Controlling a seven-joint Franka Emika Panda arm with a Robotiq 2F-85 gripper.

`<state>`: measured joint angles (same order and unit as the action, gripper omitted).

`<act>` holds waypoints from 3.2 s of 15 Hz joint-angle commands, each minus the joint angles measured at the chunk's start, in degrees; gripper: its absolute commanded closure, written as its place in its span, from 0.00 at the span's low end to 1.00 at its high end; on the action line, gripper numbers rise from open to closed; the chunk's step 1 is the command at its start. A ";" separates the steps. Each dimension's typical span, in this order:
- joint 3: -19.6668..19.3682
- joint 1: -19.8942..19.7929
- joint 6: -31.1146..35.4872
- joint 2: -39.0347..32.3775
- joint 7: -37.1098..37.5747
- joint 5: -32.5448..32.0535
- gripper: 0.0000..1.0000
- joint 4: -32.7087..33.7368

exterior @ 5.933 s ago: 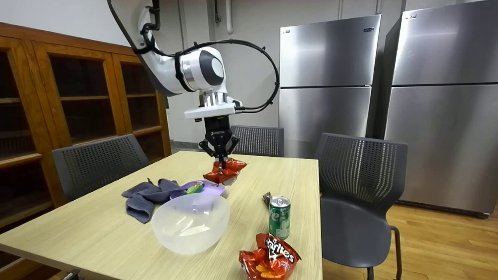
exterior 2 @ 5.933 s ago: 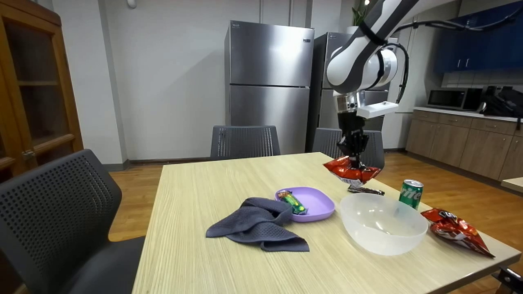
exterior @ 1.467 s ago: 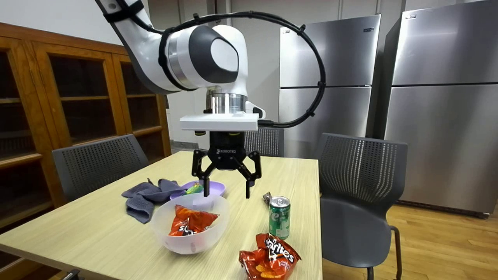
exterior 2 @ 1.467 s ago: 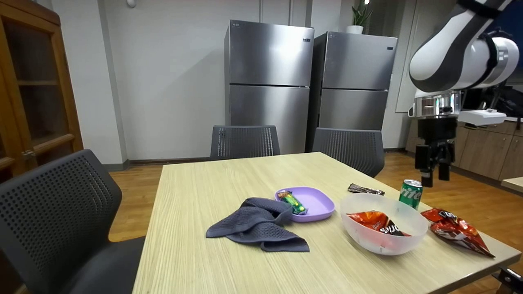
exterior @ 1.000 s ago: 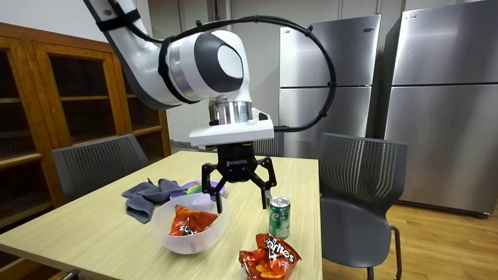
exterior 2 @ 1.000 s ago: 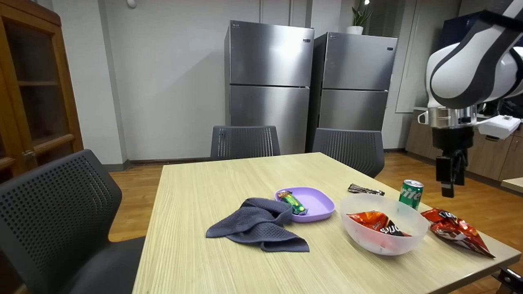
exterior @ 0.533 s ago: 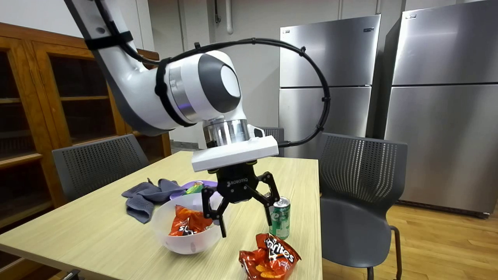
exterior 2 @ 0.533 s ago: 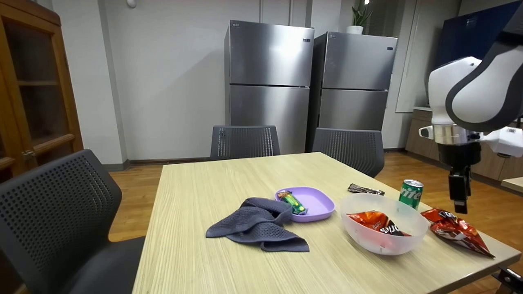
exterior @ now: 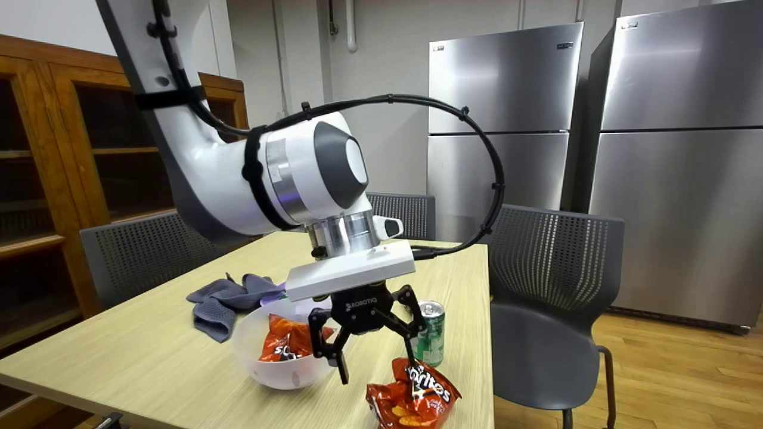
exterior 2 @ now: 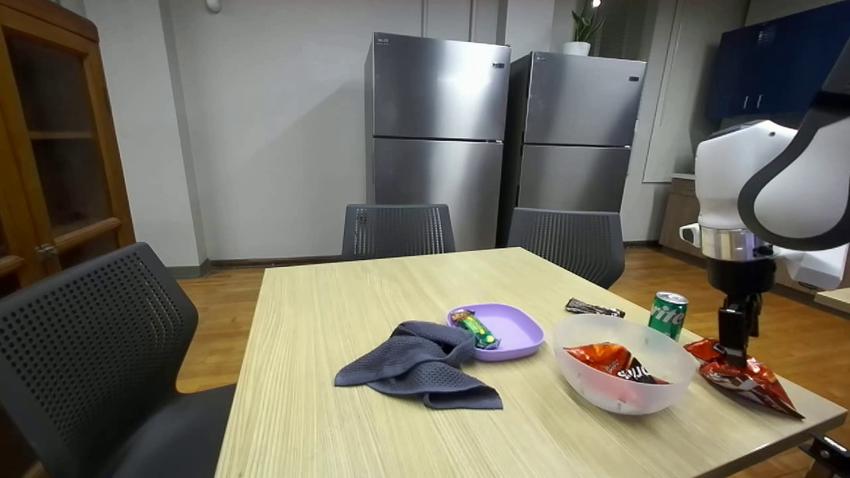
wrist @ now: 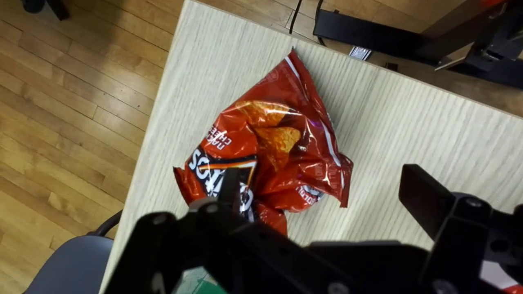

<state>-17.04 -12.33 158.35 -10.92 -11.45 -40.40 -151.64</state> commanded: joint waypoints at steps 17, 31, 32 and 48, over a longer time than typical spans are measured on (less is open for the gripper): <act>-2.47 0.12 2.67 -5.01 12.53 -9.92 0.00 -1.35; -4.62 1.50 8.10 -6.57 17.11 -11.49 0.00 1.08; -4.74 1.61 8.38 -6.77 17.50 -11.52 0.00 1.31; -5.35 2.68 10.10 -10.87 20.64 -12.22 0.33 4.31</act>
<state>-21.18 -11.00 167.46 -20.92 6.67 -50.90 -148.16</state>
